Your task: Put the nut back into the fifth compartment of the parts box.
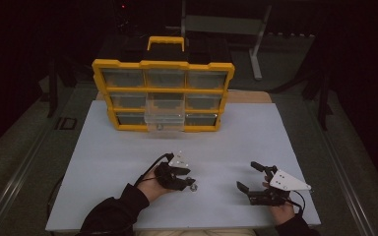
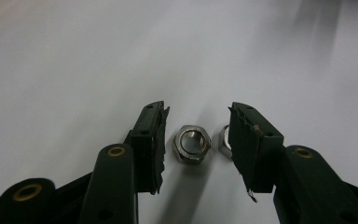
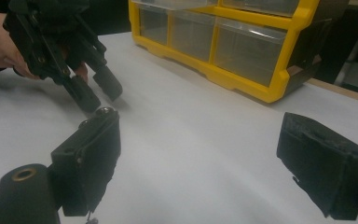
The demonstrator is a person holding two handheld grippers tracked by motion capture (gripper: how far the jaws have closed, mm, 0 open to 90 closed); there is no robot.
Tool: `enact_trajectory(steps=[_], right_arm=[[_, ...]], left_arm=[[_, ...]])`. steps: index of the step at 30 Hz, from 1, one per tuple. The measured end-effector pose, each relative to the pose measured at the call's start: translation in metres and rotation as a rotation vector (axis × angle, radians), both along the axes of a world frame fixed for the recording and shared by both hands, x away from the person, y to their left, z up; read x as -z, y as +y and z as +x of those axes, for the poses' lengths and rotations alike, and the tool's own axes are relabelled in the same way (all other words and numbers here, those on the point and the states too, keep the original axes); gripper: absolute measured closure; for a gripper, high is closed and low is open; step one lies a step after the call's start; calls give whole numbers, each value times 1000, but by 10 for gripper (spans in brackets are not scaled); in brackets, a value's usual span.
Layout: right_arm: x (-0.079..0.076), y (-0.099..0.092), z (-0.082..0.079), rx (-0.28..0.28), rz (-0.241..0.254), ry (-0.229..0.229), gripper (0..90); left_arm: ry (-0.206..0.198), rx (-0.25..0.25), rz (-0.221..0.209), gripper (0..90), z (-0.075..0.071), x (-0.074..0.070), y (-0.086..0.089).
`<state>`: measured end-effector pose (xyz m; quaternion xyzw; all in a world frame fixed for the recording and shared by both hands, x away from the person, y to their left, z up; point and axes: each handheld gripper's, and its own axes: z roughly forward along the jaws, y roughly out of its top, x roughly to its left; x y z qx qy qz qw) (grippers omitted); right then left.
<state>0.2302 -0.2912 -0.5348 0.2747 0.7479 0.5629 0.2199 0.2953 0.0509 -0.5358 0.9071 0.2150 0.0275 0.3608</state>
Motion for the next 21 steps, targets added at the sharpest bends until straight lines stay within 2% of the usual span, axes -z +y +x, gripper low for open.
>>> enact_trajectory(steps=[1,6,13,21], right_arm=[[0,0,0,0,0,1,136],[0,0,0,0,1,3,136],[0,0,0,-1,1,5,136],[0,0,0,-2,1,8,136]], left_arm=[[1,-7,14,571,1,4,-1],[-5,2,30,600,1,10,-3],[-24,21,45,654,0,12,-6],[-39,26,65,665,-1,11,-7]])
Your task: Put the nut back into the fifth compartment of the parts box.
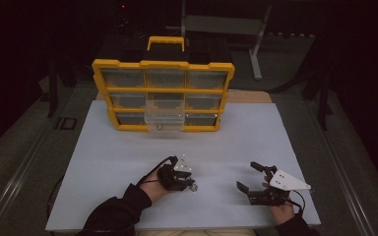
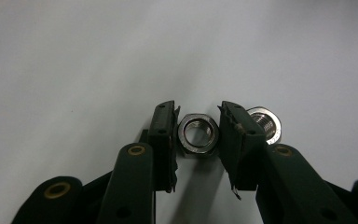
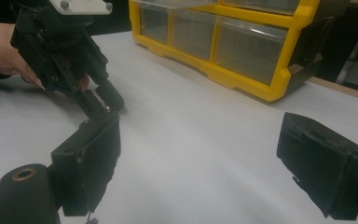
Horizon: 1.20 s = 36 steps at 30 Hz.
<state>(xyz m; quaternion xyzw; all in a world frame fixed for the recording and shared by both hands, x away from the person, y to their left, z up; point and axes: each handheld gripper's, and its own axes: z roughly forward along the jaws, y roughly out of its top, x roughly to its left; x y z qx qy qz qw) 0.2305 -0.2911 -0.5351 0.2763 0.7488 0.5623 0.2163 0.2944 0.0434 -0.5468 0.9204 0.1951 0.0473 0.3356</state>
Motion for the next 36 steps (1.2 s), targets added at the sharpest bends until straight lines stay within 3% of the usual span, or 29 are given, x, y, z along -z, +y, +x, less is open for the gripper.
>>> enact_trajectory(steps=[9,18,27,36], right_arm=[[0,-1,0,2,1,0,136],[0,0,0,2,0,-1,136],[0,0,1,2,0,0,136],[0,0,1,2,0,-1,136]], left_arm=[[5,-23,-11,673,3,-4,4],[-12,-66,-36,674,7,-26,16],[-36,-114,-76,675,11,-52,31],[-95,-151,-115,676,16,-96,46]])
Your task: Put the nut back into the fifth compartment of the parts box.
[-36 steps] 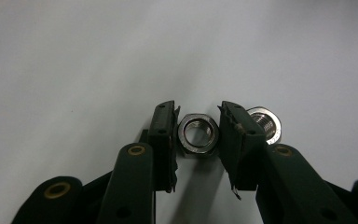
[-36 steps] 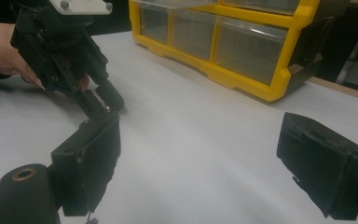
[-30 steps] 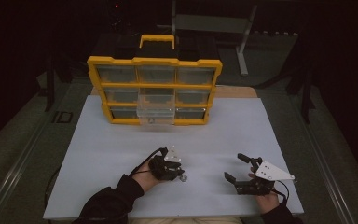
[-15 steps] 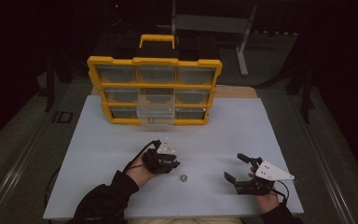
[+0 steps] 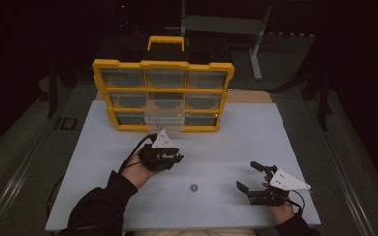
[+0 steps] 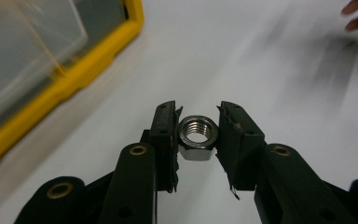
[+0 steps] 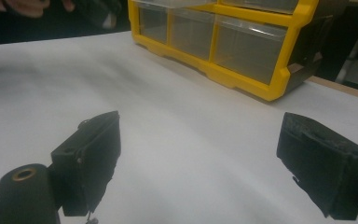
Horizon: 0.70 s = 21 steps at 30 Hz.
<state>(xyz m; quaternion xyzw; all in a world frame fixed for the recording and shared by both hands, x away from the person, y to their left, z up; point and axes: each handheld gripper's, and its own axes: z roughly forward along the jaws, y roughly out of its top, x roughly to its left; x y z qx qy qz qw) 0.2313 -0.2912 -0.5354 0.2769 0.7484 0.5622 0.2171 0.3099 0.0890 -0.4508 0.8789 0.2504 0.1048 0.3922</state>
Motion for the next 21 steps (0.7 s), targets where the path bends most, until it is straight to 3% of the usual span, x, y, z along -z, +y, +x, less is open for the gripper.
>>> enact_trajectory(steps=[14,21], right_arm=[[1,0,0,1,2,6,136],[1,0,1,0,-1,4,136]], left_arm=[[-77,-47,-56,676,10,-66,20],[-124,-118,-90,676,22,-92,30]])
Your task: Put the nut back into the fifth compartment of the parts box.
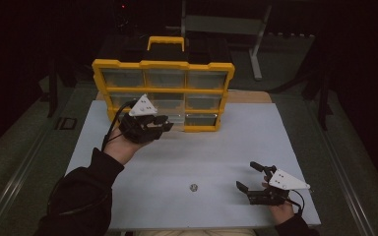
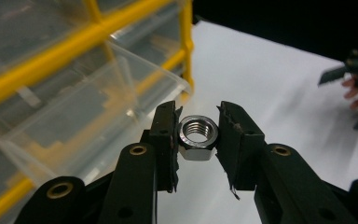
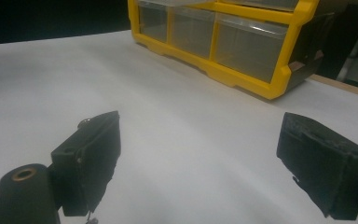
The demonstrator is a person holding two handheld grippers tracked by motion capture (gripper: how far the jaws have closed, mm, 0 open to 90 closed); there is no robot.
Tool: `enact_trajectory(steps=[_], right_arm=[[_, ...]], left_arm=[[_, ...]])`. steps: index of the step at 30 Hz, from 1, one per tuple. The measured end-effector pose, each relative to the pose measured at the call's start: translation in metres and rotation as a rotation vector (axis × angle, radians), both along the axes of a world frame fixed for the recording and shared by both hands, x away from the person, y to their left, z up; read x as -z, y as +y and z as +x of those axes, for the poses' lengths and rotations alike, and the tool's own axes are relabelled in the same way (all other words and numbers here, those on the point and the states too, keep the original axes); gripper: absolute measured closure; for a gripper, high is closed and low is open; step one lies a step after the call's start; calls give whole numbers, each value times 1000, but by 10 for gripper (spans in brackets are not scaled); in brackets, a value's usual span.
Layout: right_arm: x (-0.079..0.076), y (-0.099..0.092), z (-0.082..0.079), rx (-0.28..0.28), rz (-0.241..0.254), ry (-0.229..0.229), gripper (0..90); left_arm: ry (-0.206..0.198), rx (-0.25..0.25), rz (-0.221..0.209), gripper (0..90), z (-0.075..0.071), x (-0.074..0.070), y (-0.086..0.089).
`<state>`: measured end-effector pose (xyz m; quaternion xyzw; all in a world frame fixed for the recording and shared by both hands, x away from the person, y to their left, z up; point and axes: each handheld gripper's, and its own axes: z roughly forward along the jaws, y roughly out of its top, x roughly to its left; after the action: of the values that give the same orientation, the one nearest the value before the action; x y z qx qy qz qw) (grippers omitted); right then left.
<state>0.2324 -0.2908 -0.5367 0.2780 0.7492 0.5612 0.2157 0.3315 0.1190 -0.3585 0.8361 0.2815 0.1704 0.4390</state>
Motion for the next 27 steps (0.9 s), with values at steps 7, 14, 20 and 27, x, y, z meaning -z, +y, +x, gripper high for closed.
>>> enact_trajectory(steps=[7,14,20,27], right_arm=[[0,0,0,-1,0,6,136],[1,0,0,-2,0,6,136],[1,0,1,-2,1,5,136],[1,0,1,-4,2,6,136]], left_arm=[[-27,-92,-22,675,15,-13,4],[5,-204,-1,675,32,-9,-3],[47,-260,12,674,45,-2,-10],[99,-275,18,674,59,6,-15]])
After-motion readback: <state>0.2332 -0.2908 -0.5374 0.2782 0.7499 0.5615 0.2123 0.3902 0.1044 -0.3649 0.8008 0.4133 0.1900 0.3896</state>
